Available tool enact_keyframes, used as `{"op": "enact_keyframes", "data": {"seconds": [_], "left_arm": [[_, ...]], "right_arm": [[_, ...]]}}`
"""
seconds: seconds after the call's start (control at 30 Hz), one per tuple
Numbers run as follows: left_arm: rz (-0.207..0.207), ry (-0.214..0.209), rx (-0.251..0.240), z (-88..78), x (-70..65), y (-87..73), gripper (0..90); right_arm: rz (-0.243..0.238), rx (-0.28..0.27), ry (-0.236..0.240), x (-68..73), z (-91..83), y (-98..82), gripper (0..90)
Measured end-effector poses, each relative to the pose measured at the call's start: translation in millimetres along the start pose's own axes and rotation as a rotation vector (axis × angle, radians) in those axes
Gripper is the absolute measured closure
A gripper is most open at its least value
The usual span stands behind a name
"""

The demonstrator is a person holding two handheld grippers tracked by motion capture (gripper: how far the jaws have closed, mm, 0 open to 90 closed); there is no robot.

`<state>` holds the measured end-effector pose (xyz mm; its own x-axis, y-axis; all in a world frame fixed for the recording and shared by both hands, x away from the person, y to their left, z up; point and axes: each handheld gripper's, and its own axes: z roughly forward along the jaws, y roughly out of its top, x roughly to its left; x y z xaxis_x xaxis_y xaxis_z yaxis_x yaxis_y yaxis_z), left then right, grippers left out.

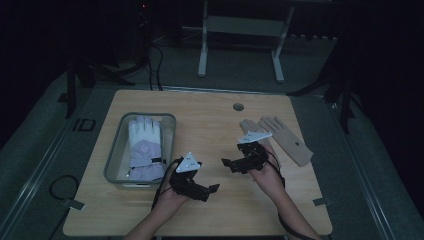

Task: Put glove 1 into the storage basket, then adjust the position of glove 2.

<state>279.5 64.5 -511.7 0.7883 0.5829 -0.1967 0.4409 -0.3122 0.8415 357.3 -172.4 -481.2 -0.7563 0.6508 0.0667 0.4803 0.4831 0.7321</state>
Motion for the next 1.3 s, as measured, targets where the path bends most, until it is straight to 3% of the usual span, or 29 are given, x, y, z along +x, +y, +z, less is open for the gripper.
{"op": "enact_keyframes", "data": {"seconds": [0.13,0.33,0.5,0.6,0.8,0.97,1.07,1.3], "left_arm": [[0.004,-0.017,0.001,9.4,-0.6,-10.2,1.3],[0.067,0.0,0.029,23.0,-3.5,-23.1,1.2],[0.048,0.026,0.008,23.4,0.7,-34.6,1.3],[0.061,0.066,-0.007,20.9,0.7,-39.8,1.3],[0.066,0.078,-0.006,21.1,1.6,-44.4,1.3],[0.086,0.071,-0.001,23.3,-1.0,-45.5,1.3],[0.094,0.073,-0.001,23.8,-2.7,-45.4,1.3],[0.088,0.08,-0.014,20.2,-1.5,-45.5,1.3]], "right_arm": [[0.013,-0.005,-0.004,-6.2,-1.9,-11.5,14.1],[0.013,-0.006,-0.012,-13.4,-4.0,-25.6,14.1],[0.013,-0.008,-0.009,-17.9,-6.9,-36.8,13.6],[0.016,-0.017,-0.016,-21.0,-9.3,-44.6,13.5],[0.01,-0.009,-0.032,-27.5,-13.2,-62.1,13.5],[0.041,-0.02,-0.035,-33.4,-16.6,-77.3,13.6],[0.061,-0.022,-0.039,-35.7,-18.1,-81.8,13.6],[0.042,-0.04,-0.045,-36.4,-21.7,-83.0,10.7]]}}
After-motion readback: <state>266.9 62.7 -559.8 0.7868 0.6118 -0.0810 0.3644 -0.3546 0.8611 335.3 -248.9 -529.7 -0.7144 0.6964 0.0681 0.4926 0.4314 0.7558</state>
